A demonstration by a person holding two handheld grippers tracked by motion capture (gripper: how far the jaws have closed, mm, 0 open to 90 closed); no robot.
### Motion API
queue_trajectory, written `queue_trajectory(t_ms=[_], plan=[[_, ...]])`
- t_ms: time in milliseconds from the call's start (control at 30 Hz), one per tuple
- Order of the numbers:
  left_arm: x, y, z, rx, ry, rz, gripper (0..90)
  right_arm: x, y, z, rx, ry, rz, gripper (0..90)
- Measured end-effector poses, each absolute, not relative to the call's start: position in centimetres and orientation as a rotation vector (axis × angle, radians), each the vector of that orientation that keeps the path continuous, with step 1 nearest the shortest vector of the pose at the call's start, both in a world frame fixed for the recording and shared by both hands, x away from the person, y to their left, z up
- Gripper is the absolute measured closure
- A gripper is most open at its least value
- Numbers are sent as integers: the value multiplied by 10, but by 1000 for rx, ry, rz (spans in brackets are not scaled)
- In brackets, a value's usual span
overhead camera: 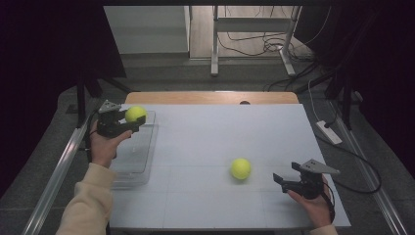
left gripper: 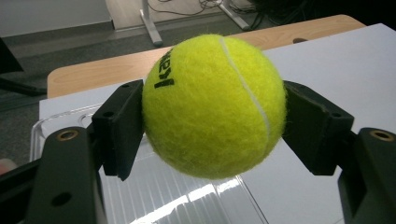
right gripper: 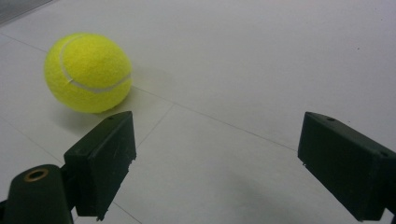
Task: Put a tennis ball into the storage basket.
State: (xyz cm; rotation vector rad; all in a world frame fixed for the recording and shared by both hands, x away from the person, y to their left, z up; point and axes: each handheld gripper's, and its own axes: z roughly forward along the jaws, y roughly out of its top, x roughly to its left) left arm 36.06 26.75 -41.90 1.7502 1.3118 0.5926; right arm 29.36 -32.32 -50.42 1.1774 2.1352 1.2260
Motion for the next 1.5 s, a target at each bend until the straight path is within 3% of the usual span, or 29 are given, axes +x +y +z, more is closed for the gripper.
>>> queue_trajectory(t_ms=[1500], plan=[[391,299,-429,1757,1473,628,273,294,-324,-505,1179,2134,1230,111]])
